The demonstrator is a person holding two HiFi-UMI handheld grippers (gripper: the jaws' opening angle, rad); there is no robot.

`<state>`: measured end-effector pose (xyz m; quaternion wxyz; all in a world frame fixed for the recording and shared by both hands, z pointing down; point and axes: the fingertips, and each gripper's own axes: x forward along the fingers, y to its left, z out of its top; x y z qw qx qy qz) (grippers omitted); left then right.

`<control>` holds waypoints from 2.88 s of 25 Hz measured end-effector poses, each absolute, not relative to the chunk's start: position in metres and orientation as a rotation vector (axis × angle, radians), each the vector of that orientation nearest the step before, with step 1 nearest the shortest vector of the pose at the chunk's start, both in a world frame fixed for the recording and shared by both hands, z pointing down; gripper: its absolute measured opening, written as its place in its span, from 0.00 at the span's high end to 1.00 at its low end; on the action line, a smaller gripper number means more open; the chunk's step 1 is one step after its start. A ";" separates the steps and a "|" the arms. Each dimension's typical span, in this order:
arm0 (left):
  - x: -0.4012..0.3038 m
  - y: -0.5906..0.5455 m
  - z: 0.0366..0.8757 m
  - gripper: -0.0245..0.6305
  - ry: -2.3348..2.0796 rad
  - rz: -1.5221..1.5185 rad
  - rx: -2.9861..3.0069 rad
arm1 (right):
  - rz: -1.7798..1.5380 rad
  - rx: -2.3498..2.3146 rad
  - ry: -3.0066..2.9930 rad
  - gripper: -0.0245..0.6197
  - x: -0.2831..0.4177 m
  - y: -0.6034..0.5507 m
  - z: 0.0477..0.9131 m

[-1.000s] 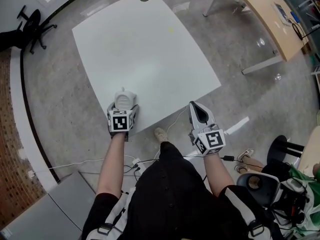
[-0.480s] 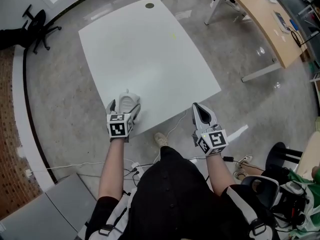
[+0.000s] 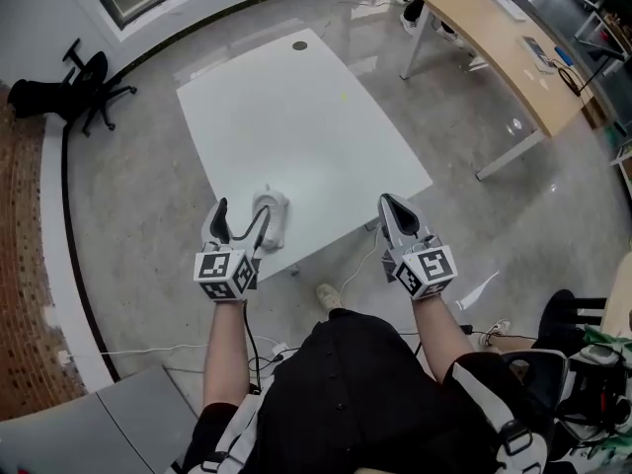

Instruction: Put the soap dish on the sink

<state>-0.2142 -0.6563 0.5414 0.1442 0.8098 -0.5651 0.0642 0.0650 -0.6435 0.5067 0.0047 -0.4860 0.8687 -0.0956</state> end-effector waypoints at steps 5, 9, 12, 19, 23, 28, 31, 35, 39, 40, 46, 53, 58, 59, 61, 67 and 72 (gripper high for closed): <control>-0.226 -0.619 0.497 0.66 -1.742 0.053 2.337 | -0.218 -1.513 2.674 0.95 0.064 -0.625 0.472; -0.246 -0.584 0.476 0.96 -1.816 -0.043 2.330 | -0.197 -1.472 2.693 0.95 0.048 -0.595 0.466; -0.257 -0.556 0.466 0.96 -1.837 -0.081 2.337 | -0.184 -1.464 2.691 0.95 0.041 -0.569 0.465; -0.274 -0.498 0.456 0.96 -1.904 -0.130 2.337 | -0.174 -1.479 2.666 0.95 0.041 -0.522 0.466; -0.277 -0.474 0.452 0.96 -1.908 -0.165 2.334 | -0.161 -1.494 2.656 0.95 0.041 -0.501 0.461; -0.272 -0.437 0.446 0.96 -1.899 -0.184 2.367 | -0.123 -1.486 2.664 0.95 0.037 -0.462 0.453; -0.268 -0.414 0.445 0.96 -1.906 -0.190 2.386 | -0.111 -1.486 2.664 0.95 0.037 -0.439 0.454; -0.264 -0.388 0.445 0.96 -1.914 -0.197 2.391 | -0.124 -1.496 2.653 0.95 0.042 -0.410 0.459; -0.257 -0.374 0.441 0.96 -1.914 -0.218 2.400 | -0.137 -1.504 2.640 0.95 0.050 -0.394 0.462; -0.255 -0.372 0.440 0.96 -1.913 -0.220 2.406 | -0.137 -1.510 2.636 0.95 0.052 -0.393 0.463; -0.246 -0.372 0.428 0.96 -1.912 -0.258 2.409 | -0.132 -1.515 2.633 0.95 0.060 -0.392 0.461; -0.231 -0.375 0.421 0.96 -1.905 -0.273 2.438 | -0.087 -1.506 2.628 0.95 0.064 -0.390 0.452; -0.227 -0.372 0.426 0.96 -1.900 -0.270 2.428 | -0.089 -1.508 2.631 0.95 0.068 -0.386 0.453; -0.228 -0.371 0.427 0.96 -1.901 -0.269 2.425 | -0.089 -1.509 2.630 0.95 0.068 -0.385 0.454; -0.229 -0.370 0.429 0.96 -1.902 -0.269 2.422 | -0.088 -1.508 2.627 0.95 0.068 -0.384 0.453; -0.226 -0.368 0.428 0.96 -1.904 -0.274 2.419 | -0.086 -1.512 2.627 0.95 0.072 -0.383 0.452; -0.226 -0.367 0.429 0.96 -1.912 -0.276 2.416 | -0.088 -1.500 2.637 0.95 0.070 -0.384 0.456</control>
